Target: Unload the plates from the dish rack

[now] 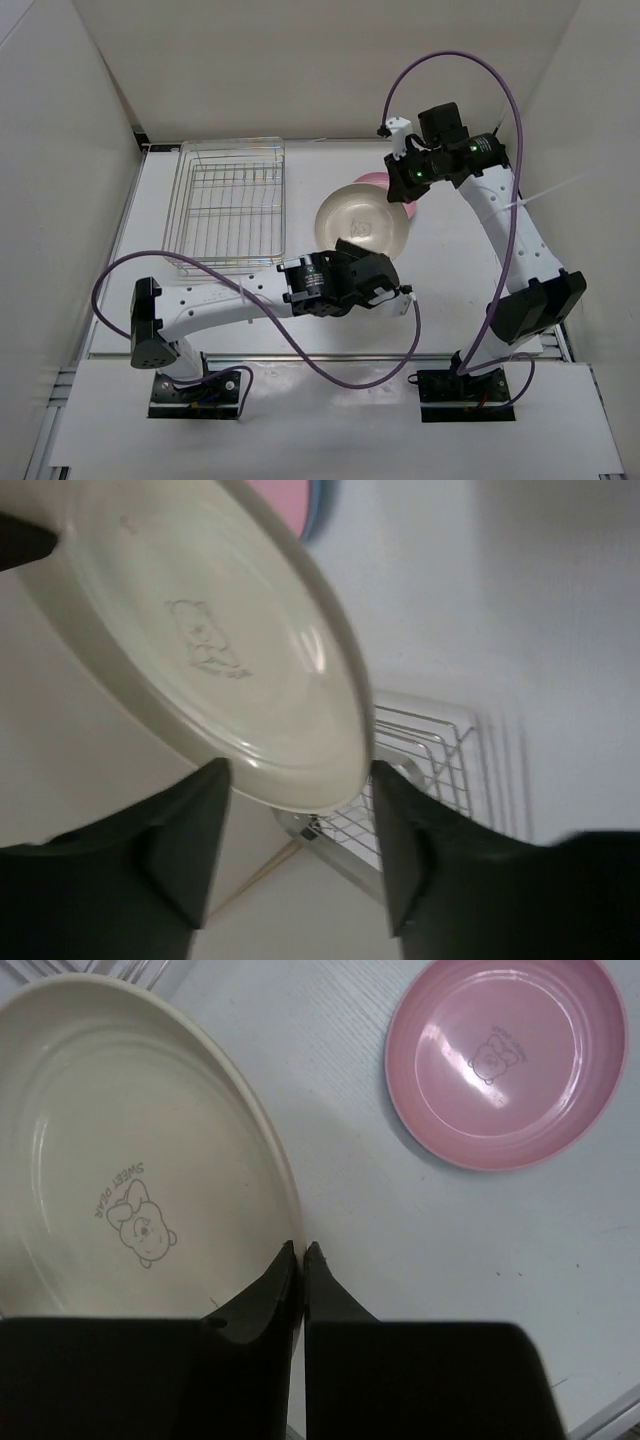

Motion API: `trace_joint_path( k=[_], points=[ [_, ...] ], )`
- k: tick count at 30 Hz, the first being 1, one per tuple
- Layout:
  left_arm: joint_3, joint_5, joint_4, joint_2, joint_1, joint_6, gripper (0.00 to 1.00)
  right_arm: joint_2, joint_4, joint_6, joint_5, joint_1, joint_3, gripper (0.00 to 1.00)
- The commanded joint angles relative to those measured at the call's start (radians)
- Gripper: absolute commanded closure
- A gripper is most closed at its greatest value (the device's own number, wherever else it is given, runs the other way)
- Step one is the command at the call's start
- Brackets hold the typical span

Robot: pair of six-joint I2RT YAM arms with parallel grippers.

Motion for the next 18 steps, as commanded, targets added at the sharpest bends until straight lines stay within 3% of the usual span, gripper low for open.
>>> trace_joint_path(
  k=[1,2,7,12,13,14,17,18],
  points=[
    [0.064,-0.093,0.159,-0.050,0.055,0.021,0.22,-0.024,0.034,-0.004,0.069,0.007,-0.017,1.00],
    [0.084,-0.108,0.188,-0.050,0.069,0.021,0.00,-0.024,0.034,-0.004,0.079,0.007,-0.026,1.00],
    [0.325,-0.074,0.195,-0.037,0.157,-0.035,0.00,0.017,0.072,0.026,0.126,-0.003,-0.026,1.00],
    [0.383,-0.045,0.204,-0.118,0.288,-0.057,0.00,0.118,0.164,0.083,0.126,-0.111,0.029,1.00],
    [0.368,-0.045,0.222,-0.138,0.340,-0.068,0.00,0.134,0.192,0.100,0.115,-0.129,0.040,1.00],
    [0.341,-0.004,0.233,-0.175,0.471,-0.087,0.00,0.148,0.257,0.124,0.115,-0.148,0.040,1.00],
    [0.244,0.108,0.233,-0.265,0.722,-0.152,0.00,0.226,0.336,0.181,0.106,-0.204,0.061,1.00],
    [0.213,0.128,0.222,-0.289,0.762,-0.172,0.00,0.257,0.360,0.193,0.106,-0.223,0.074,1.00]
  ],
)
